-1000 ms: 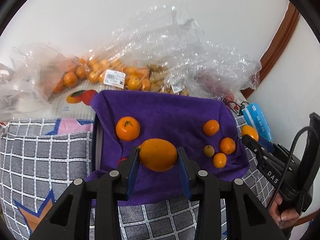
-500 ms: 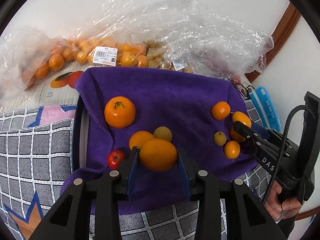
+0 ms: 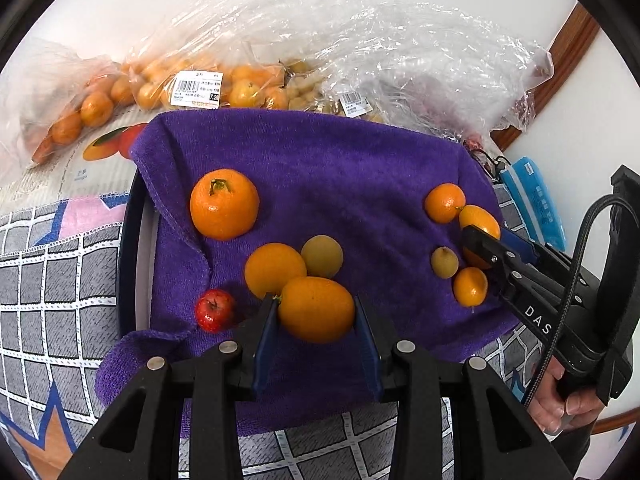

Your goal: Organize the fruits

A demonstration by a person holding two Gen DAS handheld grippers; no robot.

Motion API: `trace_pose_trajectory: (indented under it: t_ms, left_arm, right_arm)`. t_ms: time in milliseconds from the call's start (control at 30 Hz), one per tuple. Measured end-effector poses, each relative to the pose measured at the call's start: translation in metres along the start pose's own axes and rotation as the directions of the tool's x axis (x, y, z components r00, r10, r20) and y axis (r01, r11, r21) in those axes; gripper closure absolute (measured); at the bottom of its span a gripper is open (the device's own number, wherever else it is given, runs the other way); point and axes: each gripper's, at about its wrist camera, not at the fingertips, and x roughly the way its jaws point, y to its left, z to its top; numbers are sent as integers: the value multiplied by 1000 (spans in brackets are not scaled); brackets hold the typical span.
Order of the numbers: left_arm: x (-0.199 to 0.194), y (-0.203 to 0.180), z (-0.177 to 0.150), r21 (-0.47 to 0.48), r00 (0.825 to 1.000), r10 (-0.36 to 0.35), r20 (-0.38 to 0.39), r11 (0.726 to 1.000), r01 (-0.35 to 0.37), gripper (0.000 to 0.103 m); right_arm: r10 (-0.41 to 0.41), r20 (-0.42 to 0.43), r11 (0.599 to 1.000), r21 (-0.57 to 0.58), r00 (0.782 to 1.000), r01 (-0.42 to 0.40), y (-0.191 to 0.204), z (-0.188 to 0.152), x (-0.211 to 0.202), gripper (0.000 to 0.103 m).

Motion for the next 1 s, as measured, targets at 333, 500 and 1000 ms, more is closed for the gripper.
trace_pose_trajectory:
  t_ms: [333,500,1000]
  left_arm:
    - [6,-4,-3,1,999,23,-24,1000,-23,65]
    - [-17,-6,-7,2,999,34,20,999,-34,54]
    - [-144,-23,-72,-29,950,148,276,989,-145,28]
  right_arm:
    - [-6,-1,1000,1,1000,6,-1,1,-5,56]
    - [-27,45,999,23,999,26,-3,2,-37,44]
    - [-98,129,992,96,987,86,10,-43,-175,27]
